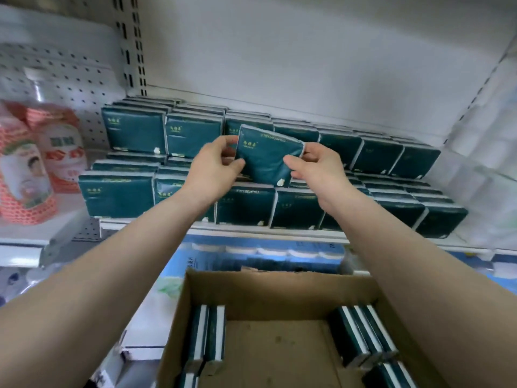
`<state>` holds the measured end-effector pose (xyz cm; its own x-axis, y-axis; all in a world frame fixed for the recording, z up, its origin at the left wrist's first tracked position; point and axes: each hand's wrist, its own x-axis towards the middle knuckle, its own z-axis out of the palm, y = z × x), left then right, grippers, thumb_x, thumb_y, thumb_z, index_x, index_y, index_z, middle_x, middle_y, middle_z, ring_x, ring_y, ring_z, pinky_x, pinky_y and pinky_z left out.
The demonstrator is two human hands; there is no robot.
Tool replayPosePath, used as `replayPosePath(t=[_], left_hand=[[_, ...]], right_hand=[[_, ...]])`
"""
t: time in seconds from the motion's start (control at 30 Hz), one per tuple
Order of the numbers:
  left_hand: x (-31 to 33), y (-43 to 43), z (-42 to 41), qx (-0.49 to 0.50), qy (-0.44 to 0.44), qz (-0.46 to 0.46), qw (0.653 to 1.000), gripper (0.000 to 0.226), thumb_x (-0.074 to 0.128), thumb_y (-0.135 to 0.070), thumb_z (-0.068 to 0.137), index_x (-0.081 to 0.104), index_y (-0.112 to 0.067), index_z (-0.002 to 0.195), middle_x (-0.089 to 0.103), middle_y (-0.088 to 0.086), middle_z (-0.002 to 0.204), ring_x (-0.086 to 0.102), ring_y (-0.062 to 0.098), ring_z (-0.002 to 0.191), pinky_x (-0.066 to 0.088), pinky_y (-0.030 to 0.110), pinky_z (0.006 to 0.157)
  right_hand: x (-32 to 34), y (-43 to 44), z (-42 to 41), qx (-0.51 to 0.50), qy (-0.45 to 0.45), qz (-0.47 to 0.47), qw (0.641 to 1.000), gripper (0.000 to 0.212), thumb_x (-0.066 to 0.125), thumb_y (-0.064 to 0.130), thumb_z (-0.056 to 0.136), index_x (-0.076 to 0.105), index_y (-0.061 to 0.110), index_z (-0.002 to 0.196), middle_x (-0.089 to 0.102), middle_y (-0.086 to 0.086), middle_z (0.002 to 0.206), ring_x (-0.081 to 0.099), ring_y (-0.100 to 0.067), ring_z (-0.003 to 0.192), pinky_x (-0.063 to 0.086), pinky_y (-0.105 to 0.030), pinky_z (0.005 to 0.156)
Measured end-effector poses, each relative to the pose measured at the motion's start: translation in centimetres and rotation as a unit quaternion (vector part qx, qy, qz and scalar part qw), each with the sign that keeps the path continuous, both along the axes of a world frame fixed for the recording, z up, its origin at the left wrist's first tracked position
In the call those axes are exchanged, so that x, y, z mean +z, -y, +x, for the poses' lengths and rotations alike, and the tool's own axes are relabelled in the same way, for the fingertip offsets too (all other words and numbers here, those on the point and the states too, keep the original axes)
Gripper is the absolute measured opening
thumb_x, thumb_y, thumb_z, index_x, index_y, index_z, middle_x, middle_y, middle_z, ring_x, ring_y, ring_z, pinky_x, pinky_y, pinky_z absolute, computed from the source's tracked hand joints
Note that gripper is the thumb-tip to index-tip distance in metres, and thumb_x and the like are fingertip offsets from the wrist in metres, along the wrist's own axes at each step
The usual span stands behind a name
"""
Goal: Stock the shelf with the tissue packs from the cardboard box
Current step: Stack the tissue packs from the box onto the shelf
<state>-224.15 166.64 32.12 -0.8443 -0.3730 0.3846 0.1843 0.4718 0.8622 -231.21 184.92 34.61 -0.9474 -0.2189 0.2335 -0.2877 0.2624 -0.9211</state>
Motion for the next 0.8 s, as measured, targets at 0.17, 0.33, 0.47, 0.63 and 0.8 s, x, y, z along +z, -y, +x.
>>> replayPosePath(t=[0.17,0.33,0.47,0.63,0.8], left_hand=[[-0.5,1.3,-2.6,0.025,0.01,0.052,0.998,0.048,0.059,-0.014,0.092,0.046,-0.018,0.138,0.057,-0.002,0.119,0.058,0.015,0.106,0.047,0.036,0.101],[-1.1,2.1,-4.4,0.041,0.021,0.07,0.997,0.047,0.06,-0.017,0.092,0.045,-0.017,0.136,0.058,-0.004,0.124,0.056,0.013,0.111,0.046,0.039,0.102],[-0.9,2.6,-5.2,0.039,0.033,0.044,0.998,0.053,0.058,-0.017,0.091,0.044,-0.018,0.142,0.054,0.0,0.137,0.053,0.016,0.123,0.043,0.04,0.106],[-1.0,2.5,-5.8,0.045,0.066,-0.003,0.997,0.051,0.056,-0.018,0.091,0.047,-0.015,0.141,0.058,0.005,0.129,0.054,0.026,0.121,0.047,0.043,0.1],[-0.9,2.5,-6.0,0.052,0.087,-0.024,0.995,0.051,0.054,-0.022,0.093,0.046,-0.015,0.143,0.056,0.011,0.137,0.055,0.034,0.121,0.048,0.042,0.099]], right_hand=[[0.2,3.4,-3.2,-0.022,-0.013,-0.002,1.0,0.052,0.072,0.018,0.088,0.049,0.02,0.134,0.064,-0.004,0.112,0.067,-0.021,0.099,0.054,-0.037,0.094],[-0.5,5.2,-5.5,-0.034,-0.022,-0.014,0.999,0.034,0.07,0.016,0.088,0.05,0.022,0.114,0.063,0.001,0.106,0.066,-0.023,0.1,0.055,-0.039,0.093],[-1.5,5.6,-6.4,-0.019,-0.04,0.016,0.999,0.027,0.065,0.015,0.092,0.056,0.024,0.116,0.059,0.002,0.111,0.061,-0.015,0.098,0.048,-0.02,0.074],[-2.3,5.6,-6.9,0.003,-0.06,0.05,0.997,0.033,0.06,0.012,0.095,0.062,0.023,0.126,0.058,0.004,0.116,0.057,-0.01,0.103,0.04,-0.009,0.068],[-2.2,5.3,-7.0,0.017,-0.053,0.069,0.996,0.035,0.059,0.013,0.096,0.063,0.026,0.129,0.059,0.002,0.125,0.058,-0.009,0.105,0.04,-0.006,0.066]])
